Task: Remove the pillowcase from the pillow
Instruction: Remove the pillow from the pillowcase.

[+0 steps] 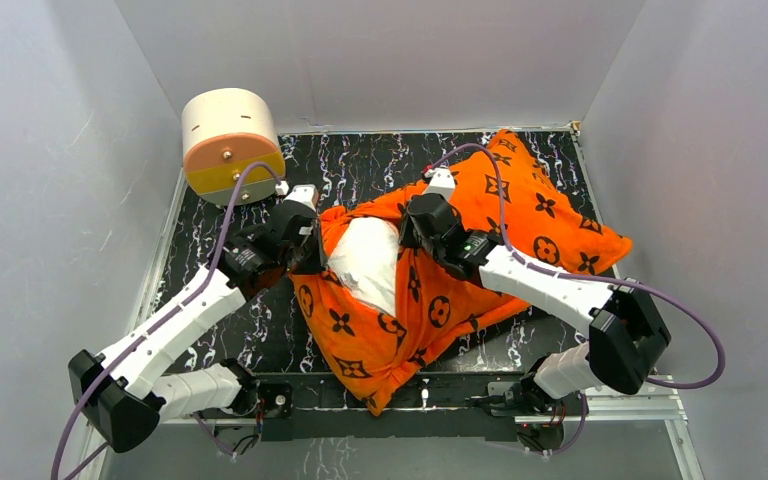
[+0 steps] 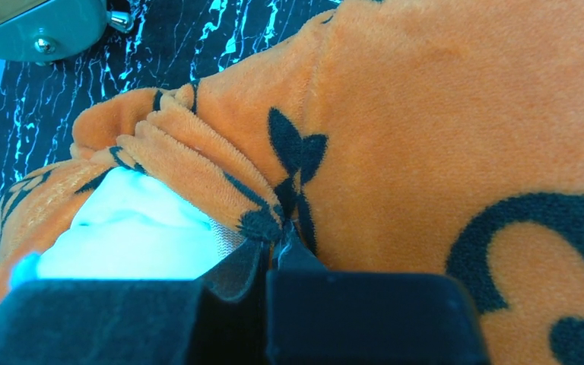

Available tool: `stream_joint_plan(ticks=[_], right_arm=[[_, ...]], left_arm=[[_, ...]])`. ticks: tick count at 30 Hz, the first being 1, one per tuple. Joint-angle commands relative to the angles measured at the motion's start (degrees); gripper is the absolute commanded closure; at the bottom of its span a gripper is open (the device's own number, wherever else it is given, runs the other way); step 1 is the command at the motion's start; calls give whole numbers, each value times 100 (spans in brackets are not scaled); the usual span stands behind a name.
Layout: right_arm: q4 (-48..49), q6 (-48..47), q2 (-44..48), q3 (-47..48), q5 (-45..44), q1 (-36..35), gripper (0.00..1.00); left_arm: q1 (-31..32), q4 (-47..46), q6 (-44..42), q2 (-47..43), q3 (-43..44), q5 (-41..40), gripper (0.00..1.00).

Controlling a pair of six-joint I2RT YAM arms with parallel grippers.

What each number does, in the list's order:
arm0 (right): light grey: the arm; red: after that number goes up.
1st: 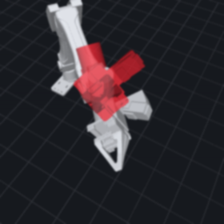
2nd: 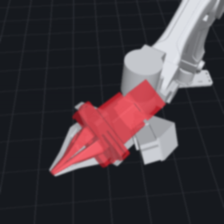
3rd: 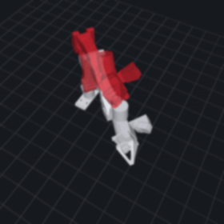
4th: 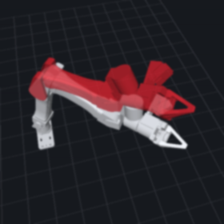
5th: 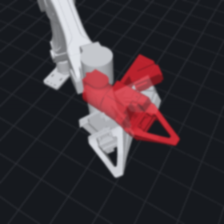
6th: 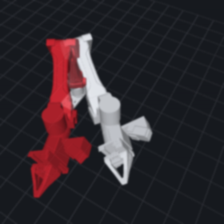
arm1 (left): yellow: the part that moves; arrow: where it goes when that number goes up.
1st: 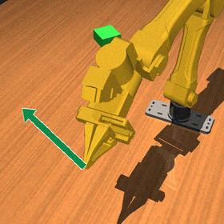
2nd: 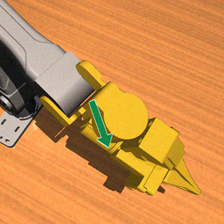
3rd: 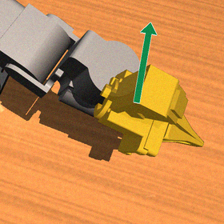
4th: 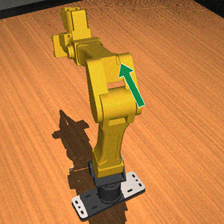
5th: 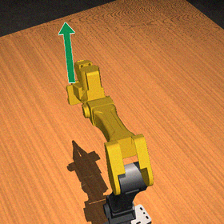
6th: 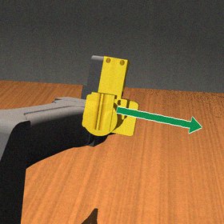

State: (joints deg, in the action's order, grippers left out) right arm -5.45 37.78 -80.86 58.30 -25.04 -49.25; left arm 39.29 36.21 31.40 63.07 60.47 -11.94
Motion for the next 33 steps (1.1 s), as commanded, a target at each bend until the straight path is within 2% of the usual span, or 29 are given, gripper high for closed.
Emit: stream_joint_plan(ticks=[1, 5, 7, 9, 10, 13, 17, 21, 28, 33], right_arm=[[-941, 57, 47, -219, 643, -186, 97], [-1474, 380, 273, -30, -485, -128, 99], [-1771, 501, 379, 80, -877, 62, 100], [-1861, 478, 502, 106, -943, 252, 100], [-1760, 387, 557, 60, -841, 287, 100], [-1465, 12, 568, -2, -270, 294, 100], [-1575, -600, 445, 277, 532, 285, 98], [-1825, -1316, 142, 967, 1624, 139, 92], [-3098, -2151, -812, 3118, 1427, -212, 67], [-3790, -2569, -1460, 4481, 1351, -514, 50]], left_arm=[[-374, 454, 44, -112, -45, -553, 100], [-1330, 260, 39, -538, -469, -44, 100], [-1796, 364, 98, -702, -619, -99, 100], [-2299, 528, 349, -934, -794, -374, 100], [-2567, 441, 391, -1101, -965, -253, 100], [-3037, -165, 632, -1517, -1788, 743, 100], [-3067, -1150, 1062, -1319, -2980, 2043, 100], [-3067, -1990, 1314, -1907, -3663, 2419, 100], [-3072, -1802, 818, -1881, -3079, 2818, 100], [-3070, -1721, 760, -1896, -2982, 2956, 100]])
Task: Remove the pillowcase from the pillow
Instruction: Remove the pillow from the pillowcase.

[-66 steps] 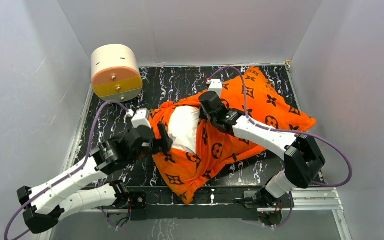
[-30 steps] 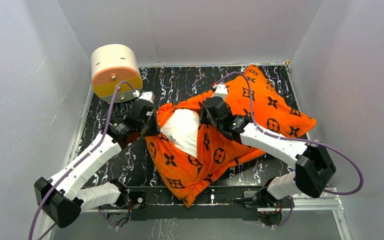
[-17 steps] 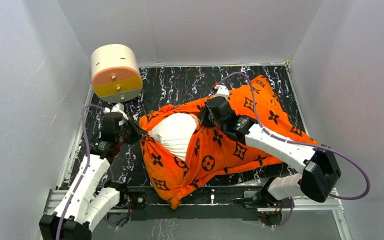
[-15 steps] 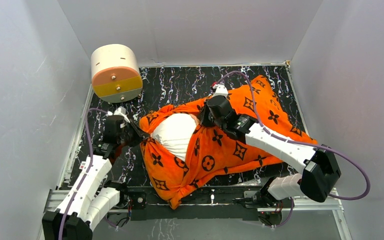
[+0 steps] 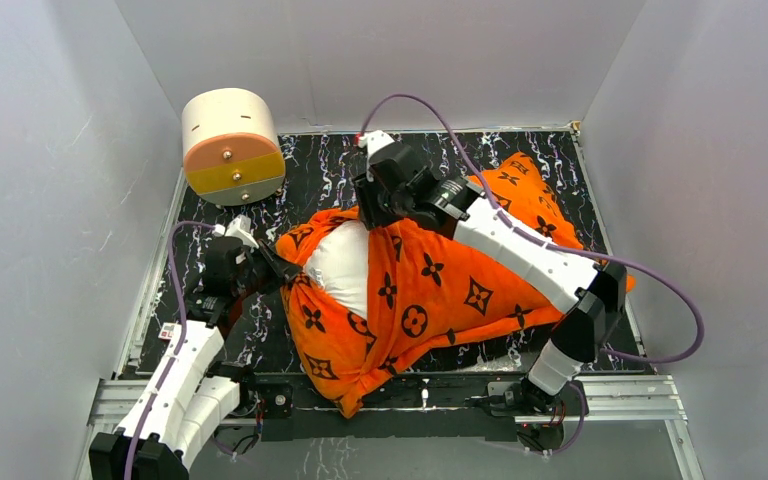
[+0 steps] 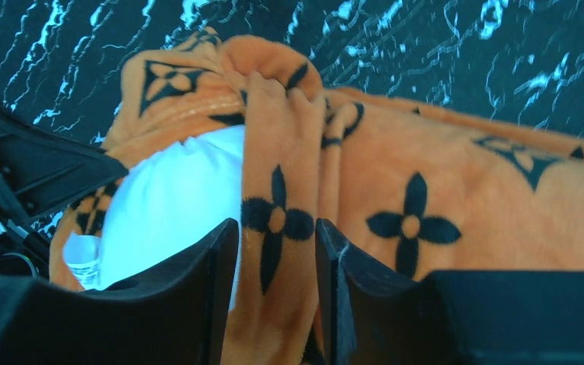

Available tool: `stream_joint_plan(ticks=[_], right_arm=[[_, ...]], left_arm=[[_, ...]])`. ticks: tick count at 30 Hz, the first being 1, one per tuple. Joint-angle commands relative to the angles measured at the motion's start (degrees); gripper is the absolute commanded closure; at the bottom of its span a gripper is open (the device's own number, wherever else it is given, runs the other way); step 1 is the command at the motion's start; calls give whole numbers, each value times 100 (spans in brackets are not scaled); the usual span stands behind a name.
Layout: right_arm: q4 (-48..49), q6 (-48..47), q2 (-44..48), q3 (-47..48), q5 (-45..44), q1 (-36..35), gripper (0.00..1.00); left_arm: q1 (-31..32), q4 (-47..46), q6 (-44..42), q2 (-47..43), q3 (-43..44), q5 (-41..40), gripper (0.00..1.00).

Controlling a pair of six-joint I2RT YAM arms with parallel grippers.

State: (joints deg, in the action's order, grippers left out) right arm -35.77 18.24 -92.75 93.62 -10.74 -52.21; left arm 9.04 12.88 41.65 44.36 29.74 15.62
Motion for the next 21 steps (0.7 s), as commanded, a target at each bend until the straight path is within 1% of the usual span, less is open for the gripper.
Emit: stream_joint_plan(ticks=[1, 3, 5, 8, 11, 15, 17, 19, 21], right_arm=[[-863, -680, -379, 1166, -120, -308, 47], [-1080, -773, -642, 1567, -355, -553, 41], [-1246, -857, -879, 1901, -666, -777, 38], [-1378, -1000, -1209, 2263, -786, -1125, 38], [-1407, -1131, -1552, 2430, -1006, -1353, 38], [-1348, -1165, -1875, 2327, -1317, -1376, 38], [-1275, -1193, -1984, 2185, -1262, -1375, 36], [-1194, -1238, -2066, 1955, -1101, -1378, 29], [-1152, -1259, -2163, 1701, -1129, -1372, 25]], left_arm=[[-43, 610, -267, -44, 100, 213, 100], [-42, 633, -272, -59, 138, 244, 100], [-42, 657, -281, -59, 177, 287, 100], [-42, 691, -281, -74, 199, 330, 100], [-42, 726, -293, -127, 223, 324, 100], [-42, 822, -319, -169, 307, 342, 100], [-42, 845, -316, -201, 326, 354, 100], [-42, 866, -315, -216, 352, 347, 100], [-42, 892, -332, -218, 397, 353, 100]])
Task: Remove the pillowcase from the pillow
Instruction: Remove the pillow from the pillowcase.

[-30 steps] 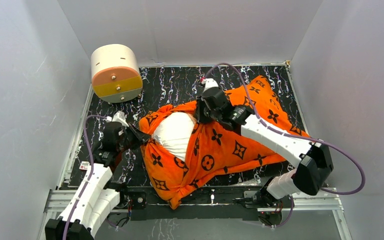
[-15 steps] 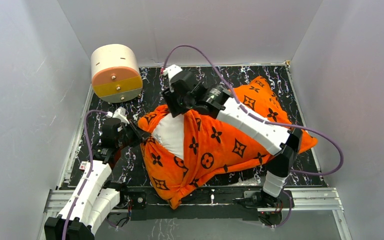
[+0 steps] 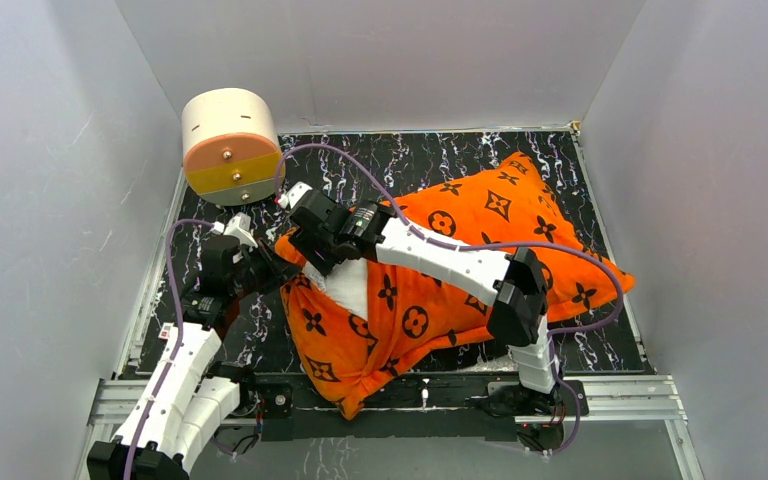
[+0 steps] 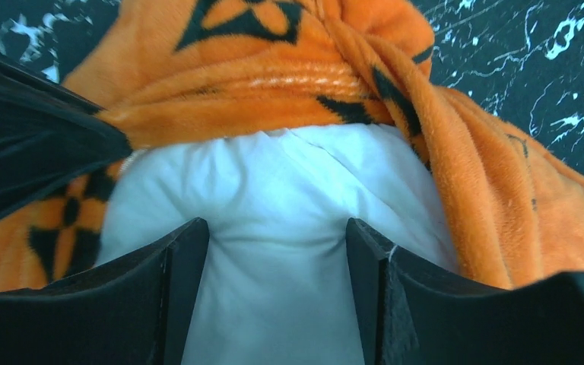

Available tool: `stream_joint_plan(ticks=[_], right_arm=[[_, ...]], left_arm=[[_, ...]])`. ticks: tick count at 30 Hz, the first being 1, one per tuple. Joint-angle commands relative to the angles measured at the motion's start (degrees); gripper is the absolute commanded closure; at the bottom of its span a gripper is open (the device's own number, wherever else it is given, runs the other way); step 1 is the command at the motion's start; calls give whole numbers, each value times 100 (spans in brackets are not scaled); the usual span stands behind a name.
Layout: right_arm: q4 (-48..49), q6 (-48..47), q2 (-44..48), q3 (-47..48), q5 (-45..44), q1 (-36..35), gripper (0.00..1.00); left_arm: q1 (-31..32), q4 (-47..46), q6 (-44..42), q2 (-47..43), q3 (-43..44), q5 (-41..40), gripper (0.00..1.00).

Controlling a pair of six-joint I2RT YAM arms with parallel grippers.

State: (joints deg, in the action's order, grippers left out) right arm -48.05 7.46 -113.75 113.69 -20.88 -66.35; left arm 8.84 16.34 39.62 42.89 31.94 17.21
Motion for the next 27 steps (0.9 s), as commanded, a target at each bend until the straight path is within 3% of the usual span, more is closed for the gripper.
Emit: stream_joint_plan(ticks=[1, 4, 5, 10, 11, 14, 18, 23, 27], right_arm=[[46, -183, -120, -395, -128, 43, 23], [-95, -125, -313, -577, -35, 45, 23], [-130, -77, -362, -624, -92, 40, 30], [-168, 283, -287, -783, -948, 50, 89], [-127, 328, -202, -836, -1128, 46, 97], [174, 394, 245, -1189, -1658, 45, 100], [1252, 183, 1208, -2338, -1991, 83, 100], [2409, -70, 2669, -3591, -513, 471, 100], [3186, -554, 3527, -4412, 594, 504, 100]], left_arm=[[-23, 565, -142, -75, 193, 199, 100], [-23, 589, -140, -86, 208, 162, 100], [-23, 590, -134, -81, 207, 152, 100], [-24, 667, -93, -70, 164, -47, 100], [-23, 721, -91, -75, 175, -134, 100], [-23, 960, -64, -62, 257, -532, 100], [-23, 1329, 30, -93, 373, -1307, 100], [-27, 1703, 255, -86, 513, -2539, 100], [-32, 1727, 322, 65, 551, -2952, 100]])
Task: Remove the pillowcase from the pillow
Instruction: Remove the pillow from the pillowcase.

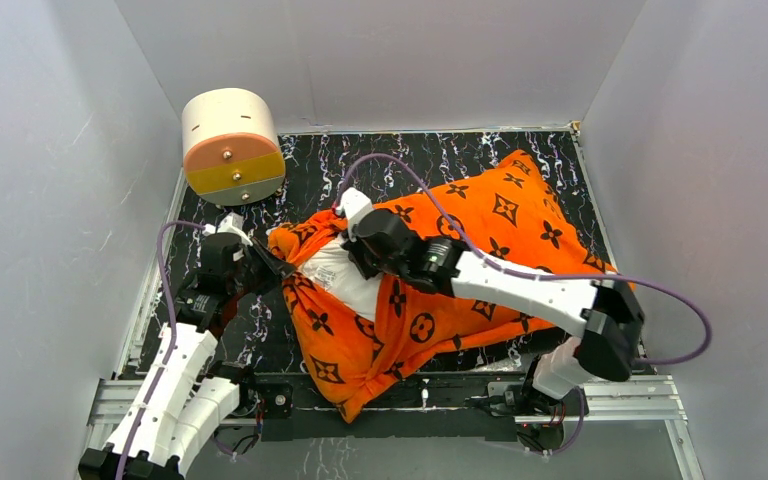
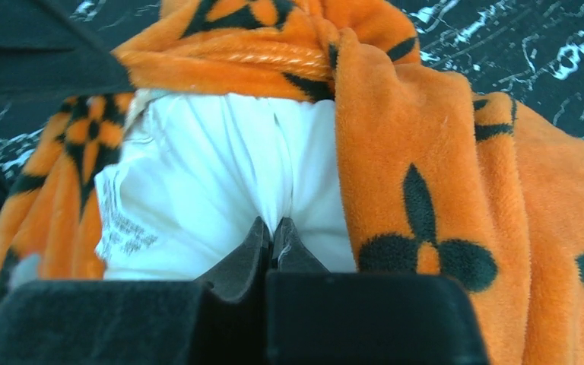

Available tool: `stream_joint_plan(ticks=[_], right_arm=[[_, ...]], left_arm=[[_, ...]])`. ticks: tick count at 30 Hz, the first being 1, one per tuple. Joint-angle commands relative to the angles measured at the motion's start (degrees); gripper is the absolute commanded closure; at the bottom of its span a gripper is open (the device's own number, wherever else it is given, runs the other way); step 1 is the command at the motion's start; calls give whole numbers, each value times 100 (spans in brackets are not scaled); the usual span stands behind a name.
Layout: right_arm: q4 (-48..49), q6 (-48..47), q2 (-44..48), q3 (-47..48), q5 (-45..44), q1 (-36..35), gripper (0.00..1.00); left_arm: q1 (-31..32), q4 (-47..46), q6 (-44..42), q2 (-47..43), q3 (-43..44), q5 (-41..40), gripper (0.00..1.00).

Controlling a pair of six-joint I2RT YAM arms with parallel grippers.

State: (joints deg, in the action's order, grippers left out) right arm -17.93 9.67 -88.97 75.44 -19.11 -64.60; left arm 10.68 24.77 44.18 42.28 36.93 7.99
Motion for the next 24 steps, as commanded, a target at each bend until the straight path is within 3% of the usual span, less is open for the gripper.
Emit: stream_joint_plan(ticks=[1, 9, 12, 15, 17, 19, 24], right_arm=[[228, -849, 1195, -708, 591, 326, 100], [33, -958, 1756, -1005, 1101, 346, 100], [-237, -835, 1625, -917, 1324, 335, 100], [-61, -551, 1314, -938, 1239, 341, 100], [-5, -358, 1046, -836, 1201, 335, 100], [56, -190, 745, -693, 1200, 334, 100], [240, 49, 393, -470, 1013, 336, 100]], left_arm=[[-215, 886, -111, 177, 70, -2074, 100], [-221, 976, -226, 395, 518, -2621, 100], [-222, 408, -1031, 352, 896, -1239, 100], [-217, -137, -1597, 478, 1176, 779, 86], [-215, -150, -1861, 746, 1439, 1692, 76], [-215, 122, -2176, 1101, 1724, 2094, 64], [-207, 739, -2722, 1531, 2162, 2186, 40]])
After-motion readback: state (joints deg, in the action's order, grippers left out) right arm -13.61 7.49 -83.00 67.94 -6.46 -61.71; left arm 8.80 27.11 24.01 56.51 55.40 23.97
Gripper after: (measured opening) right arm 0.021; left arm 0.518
